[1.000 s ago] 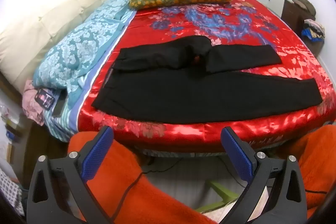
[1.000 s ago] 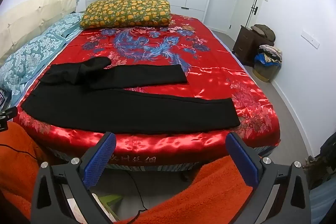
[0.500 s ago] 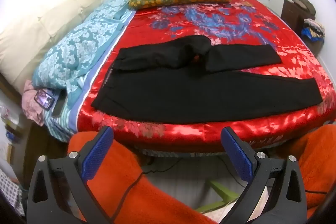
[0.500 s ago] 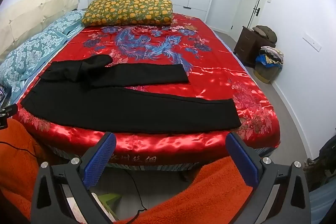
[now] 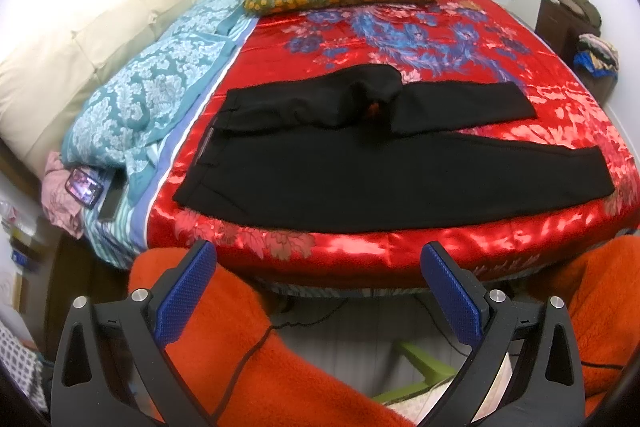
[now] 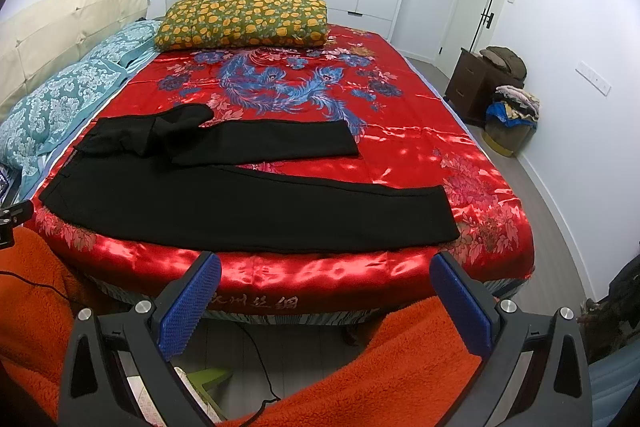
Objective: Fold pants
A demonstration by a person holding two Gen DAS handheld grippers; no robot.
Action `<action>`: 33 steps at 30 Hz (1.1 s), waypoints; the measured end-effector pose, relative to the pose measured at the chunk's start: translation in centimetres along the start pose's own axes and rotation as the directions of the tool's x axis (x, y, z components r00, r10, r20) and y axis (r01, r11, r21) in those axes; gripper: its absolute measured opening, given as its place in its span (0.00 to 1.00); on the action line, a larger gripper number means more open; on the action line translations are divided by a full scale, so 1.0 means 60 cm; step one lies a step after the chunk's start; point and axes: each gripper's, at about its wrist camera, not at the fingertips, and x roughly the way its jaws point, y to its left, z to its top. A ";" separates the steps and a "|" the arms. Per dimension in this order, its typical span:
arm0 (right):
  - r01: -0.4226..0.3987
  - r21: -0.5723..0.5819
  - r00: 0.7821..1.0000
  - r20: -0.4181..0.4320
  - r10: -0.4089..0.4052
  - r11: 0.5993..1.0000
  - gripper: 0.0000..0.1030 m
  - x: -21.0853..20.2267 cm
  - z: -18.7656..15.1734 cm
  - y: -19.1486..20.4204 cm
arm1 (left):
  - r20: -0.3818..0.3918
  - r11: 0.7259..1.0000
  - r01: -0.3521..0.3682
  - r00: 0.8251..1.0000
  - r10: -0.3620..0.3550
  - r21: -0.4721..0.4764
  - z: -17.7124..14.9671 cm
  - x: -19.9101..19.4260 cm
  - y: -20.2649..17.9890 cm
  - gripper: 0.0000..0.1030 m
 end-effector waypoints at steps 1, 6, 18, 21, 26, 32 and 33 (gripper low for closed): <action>0.001 0.000 1.000 0.000 -0.001 1.000 1.00 -0.001 -0.001 0.000 | -0.002 1.000 0.000 1.000 0.000 0.000 -0.001 0.000 -0.001 0.99; 0.002 0.007 1.000 0.002 -0.002 1.000 1.00 -0.001 -0.005 -0.001 | -0.006 1.000 0.001 1.000 -0.001 0.001 -0.001 0.002 0.001 0.99; -0.004 0.015 1.000 -0.003 0.004 1.000 1.00 0.005 -0.008 -0.002 | -0.015 1.000 -0.002 1.000 0.002 0.005 0.000 0.009 -0.002 0.99; -0.009 0.003 1.000 -0.004 0.009 1.000 1.00 0.008 -0.008 -0.001 | -0.019 1.000 -0.001 1.000 0.001 0.007 0.000 0.008 -0.002 0.99; -0.011 0.001 1.000 -0.002 0.011 1.000 1.00 0.005 -0.008 0.003 | -0.015 1.000 0.002 1.000 -0.002 0.007 0.000 0.007 0.000 0.99; -0.011 0.002 1.000 0.000 0.011 1.000 1.00 0.003 -0.010 0.004 | -0.013 1.000 0.002 1.000 -0.002 0.006 -0.001 0.005 -0.002 0.99; -0.011 0.001 1.000 0.000 0.011 1.000 1.00 0.003 -0.010 0.004 | -0.013 1.000 0.002 1.000 -0.001 0.007 0.000 0.006 -0.002 0.99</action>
